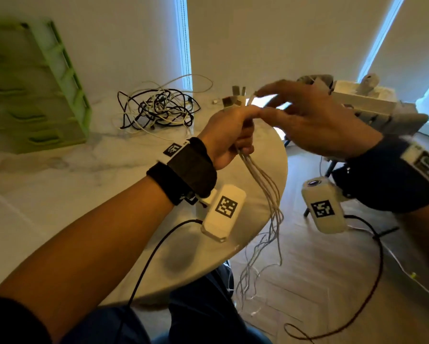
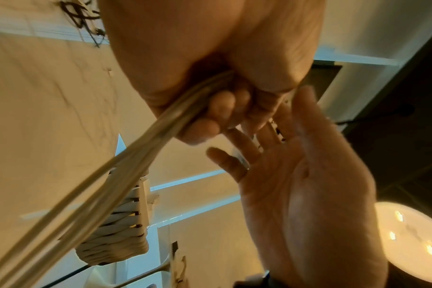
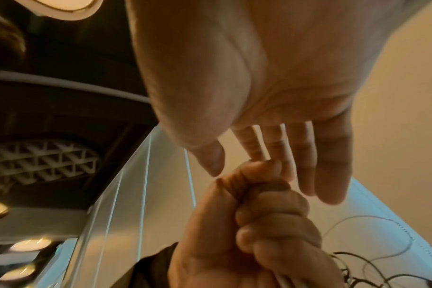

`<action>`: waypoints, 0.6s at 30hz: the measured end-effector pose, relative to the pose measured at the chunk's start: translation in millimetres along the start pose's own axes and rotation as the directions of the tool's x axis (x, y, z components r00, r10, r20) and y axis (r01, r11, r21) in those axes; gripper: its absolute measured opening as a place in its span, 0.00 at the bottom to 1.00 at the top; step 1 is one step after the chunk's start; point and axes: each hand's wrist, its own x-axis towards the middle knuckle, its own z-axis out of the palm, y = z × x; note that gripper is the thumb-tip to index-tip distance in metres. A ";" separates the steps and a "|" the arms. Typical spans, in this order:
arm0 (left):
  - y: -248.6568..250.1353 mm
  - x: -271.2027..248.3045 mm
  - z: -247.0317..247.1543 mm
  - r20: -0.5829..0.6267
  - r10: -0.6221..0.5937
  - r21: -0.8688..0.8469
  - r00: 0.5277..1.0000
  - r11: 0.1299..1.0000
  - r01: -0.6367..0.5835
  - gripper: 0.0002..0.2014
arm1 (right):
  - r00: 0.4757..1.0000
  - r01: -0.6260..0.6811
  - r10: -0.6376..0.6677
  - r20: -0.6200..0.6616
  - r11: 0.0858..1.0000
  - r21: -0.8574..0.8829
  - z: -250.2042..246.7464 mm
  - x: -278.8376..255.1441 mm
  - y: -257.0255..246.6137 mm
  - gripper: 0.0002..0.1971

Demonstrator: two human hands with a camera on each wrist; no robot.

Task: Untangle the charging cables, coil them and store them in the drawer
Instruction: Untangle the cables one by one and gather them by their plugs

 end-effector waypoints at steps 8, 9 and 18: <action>15.7 -26.0 -54.1 0.036 0.012 -0.036 0.999 0.999 -0.011 0.20 | 0.938 0.311 -0.305 0.168 0.950 -0.013 41.3 62.0 -71.5 0.18; 16.1 -28.7 -62.4 0.019 0.028 -0.031 0.999 0.999 -0.027 0.19 | 0.927 0.330 -0.322 0.190 0.944 -0.011 50.3 68.2 -77.0 0.16; 16.4 -45.6 -147.3 -0.190 0.043 -0.187 0.981 0.979 -0.079 0.19 | 0.842 0.169 -0.228 0.490 0.972 0.161 80.7 116.1 -106.4 0.26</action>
